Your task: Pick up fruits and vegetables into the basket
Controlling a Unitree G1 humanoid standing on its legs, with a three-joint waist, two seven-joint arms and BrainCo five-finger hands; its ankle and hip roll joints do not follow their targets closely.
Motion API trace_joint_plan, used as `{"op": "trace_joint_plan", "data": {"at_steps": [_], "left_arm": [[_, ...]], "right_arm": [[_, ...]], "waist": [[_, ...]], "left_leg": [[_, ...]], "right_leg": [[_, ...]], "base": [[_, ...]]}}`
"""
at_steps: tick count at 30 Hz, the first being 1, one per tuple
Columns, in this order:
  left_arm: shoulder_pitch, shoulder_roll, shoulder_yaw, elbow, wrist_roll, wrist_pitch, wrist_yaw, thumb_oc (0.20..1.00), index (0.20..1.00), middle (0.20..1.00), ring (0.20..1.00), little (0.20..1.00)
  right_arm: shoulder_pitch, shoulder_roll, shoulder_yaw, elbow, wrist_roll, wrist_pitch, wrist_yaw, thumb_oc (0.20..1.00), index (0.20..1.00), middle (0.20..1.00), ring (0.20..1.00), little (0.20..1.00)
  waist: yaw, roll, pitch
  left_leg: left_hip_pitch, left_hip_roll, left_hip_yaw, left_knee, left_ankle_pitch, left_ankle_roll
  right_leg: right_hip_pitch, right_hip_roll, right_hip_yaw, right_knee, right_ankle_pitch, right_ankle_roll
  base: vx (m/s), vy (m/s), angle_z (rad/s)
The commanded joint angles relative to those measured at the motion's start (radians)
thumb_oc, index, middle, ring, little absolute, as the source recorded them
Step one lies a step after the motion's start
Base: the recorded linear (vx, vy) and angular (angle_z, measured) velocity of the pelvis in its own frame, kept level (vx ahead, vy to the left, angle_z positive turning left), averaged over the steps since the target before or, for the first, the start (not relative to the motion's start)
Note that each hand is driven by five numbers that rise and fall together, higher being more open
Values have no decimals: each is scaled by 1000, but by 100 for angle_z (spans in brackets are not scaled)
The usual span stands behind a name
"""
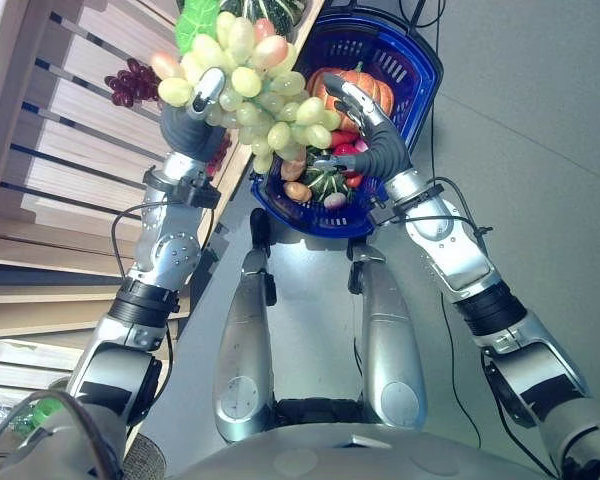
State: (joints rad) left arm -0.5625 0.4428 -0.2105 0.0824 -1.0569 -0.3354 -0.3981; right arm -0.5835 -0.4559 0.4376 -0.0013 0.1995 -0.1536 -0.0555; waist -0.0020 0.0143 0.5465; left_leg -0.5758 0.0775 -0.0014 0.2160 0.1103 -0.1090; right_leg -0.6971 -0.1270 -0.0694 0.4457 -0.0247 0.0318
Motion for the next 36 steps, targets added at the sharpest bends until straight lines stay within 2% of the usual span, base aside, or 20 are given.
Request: {"op": "trace_joint_plan", "data": {"at_steps": [1, 14, 23, 24, 25, 26, 27, 36], "left_arm": [[-52, -1, -9, -151, 30, -26, -35, 200, 200, 200, 200, 200], [-83, -3, -80, -209, 1, 20, -78, 200, 200, 200, 200, 200], [-96, -3, -106, -248, -2, 27, -105, 200, 200, 200, 200, 200], [-96, -3, -108, -253, 3, 29, -105, 200, 200, 200, 200, 200], [-98, 1, -111, -256, -1, 30, -104, 200, 200, 200, 200, 200], [-100, 1, -115, -258, -2, 31, -101, 200, 200, 200, 200, 200], [-102, 1, -118, -261, 0, 32, -98, 200, 200, 200, 200, 200], [-98, 2, -128, -255, -2, 34, -83, 200, 200, 200, 200, 200]], "right_arm": [[-40, 8, 21, -126, 59, -25, 21, 1000, 1000, 1000, 1000, 1000], [-93, 11, 92, -130, 144, 21, 25, 1000, 1000, 1000, 1000, 1000], [-108, 8, 118, -125, 173, 57, 42, 1000, 1000, 1000, 1000, 1000], [-112, 4, 123, -123, 177, 59, 43, 884, 884, 884, 884, 884], [-113, 3, 125, -124, 181, 59, 42, 655, 655, 655, 655, 655], [-115, 2, 128, -126, 183, 61, 41, 363, 363, 363, 363, 363], [-119, 2, 131, -127, 193, 58, 46, 200, 200, 200, 200, 200], [-125, 0, 136, -132, 211, 49, 36, 200, 200, 200, 200, 200]], "waist": [[-15, 15, -27], [-11, 12, -27], [-9, 11, -27], [-7, 12, -27], [-6, 12, -27], [-6, 12, -27], [-5, 12, -27], [-2, 11, -27]], "left_leg": [[-12, -76, 50, 57, -91, 65], [4, -80, 48, 48, -94, 64], [9, -82, 48, 35, -89, 66], [10, -83, 47, 34, -90, 67], [11, -83, 47, 32, -89, 67], [10, -84, 46, 32, -88, 67], [10, -85, 44, 31, -88, 67], [8, -89, 41, 29, -87, 69]], "right_leg": [[108, 52, -70, -70, -60, -21], [122, 49, -77, -83, -58, -20], [123, 52, -80, -92, -51, -20], [123, 51, -81, -92, -52, -19], [125, 51, -82, -93, -52, -20], [125, 51, -82, -94, -51, -20], [124, 51, -84, -94, -51, -18], [122, 51, -89, -98, -47, -17]], "base": [[0, 0, 0], [0, 0, 0], [0, 0, 0], [0, 0, 0], [0, 0, 0], [0, 0, 0], [0, 0, 0], [0, 0, 0]]}}
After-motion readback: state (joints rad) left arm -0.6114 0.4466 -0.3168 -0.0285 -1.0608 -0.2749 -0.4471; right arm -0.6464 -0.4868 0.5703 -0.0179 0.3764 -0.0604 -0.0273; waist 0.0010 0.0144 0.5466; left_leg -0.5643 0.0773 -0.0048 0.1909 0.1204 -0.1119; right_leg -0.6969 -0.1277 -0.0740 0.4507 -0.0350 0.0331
